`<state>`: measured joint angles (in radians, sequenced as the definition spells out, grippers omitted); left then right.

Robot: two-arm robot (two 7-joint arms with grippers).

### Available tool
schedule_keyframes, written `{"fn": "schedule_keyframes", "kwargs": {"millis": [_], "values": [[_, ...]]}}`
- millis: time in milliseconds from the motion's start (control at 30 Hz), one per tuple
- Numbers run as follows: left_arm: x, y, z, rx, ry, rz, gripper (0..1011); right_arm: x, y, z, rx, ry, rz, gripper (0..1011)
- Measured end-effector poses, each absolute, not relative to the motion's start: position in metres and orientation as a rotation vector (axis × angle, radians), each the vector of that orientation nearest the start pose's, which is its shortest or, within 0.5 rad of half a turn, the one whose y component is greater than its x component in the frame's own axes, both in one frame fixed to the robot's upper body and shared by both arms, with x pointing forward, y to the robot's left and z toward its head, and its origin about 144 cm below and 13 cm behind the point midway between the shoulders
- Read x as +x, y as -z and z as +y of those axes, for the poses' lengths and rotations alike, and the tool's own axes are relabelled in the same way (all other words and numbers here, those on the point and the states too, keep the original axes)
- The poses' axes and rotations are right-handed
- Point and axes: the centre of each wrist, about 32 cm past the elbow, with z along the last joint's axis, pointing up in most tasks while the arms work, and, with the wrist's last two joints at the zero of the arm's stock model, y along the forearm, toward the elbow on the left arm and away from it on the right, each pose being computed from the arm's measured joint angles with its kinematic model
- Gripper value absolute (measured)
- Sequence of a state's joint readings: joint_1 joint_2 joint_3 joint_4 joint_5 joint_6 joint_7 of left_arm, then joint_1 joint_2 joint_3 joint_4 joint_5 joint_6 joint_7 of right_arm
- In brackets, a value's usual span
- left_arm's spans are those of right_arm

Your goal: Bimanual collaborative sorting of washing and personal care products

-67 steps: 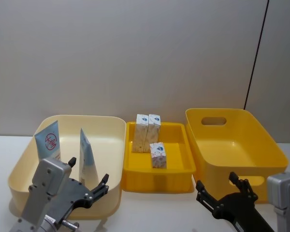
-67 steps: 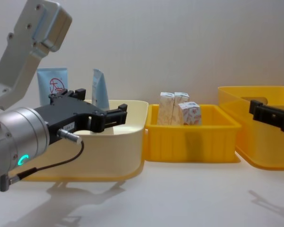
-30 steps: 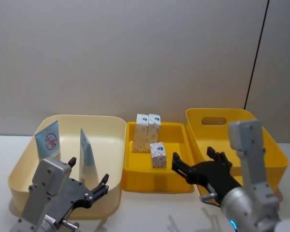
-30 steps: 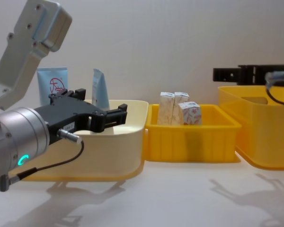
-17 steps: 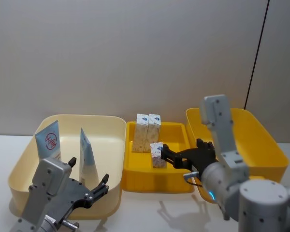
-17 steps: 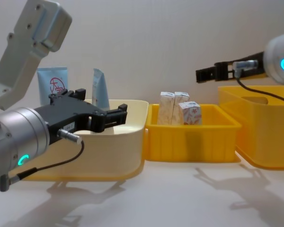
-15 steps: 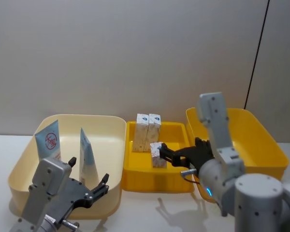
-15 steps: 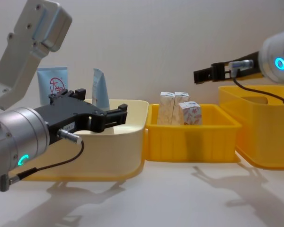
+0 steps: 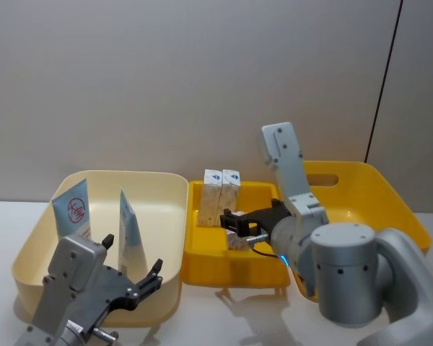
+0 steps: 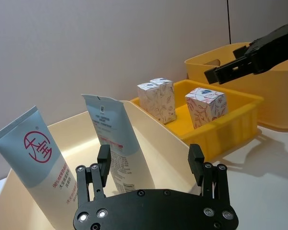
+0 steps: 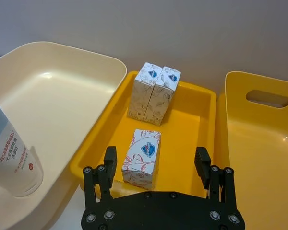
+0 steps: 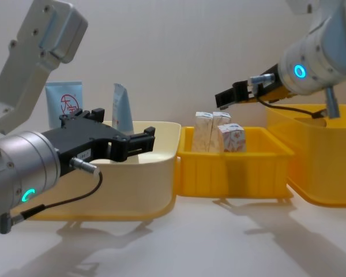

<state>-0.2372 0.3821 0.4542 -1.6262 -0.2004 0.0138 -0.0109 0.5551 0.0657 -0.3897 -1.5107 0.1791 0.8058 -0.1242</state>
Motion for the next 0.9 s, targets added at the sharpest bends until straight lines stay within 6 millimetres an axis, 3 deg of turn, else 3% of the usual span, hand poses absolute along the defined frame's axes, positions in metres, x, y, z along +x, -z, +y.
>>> {"fn": "schedule_keyframes", "kwargs": {"millis": [900], "values": [[0.492,-1.204,0.198,0.061,-1.124,-0.268,1003,0.596,-1.297,-0.096,-0.482,1.329,0.212,1009]]}}
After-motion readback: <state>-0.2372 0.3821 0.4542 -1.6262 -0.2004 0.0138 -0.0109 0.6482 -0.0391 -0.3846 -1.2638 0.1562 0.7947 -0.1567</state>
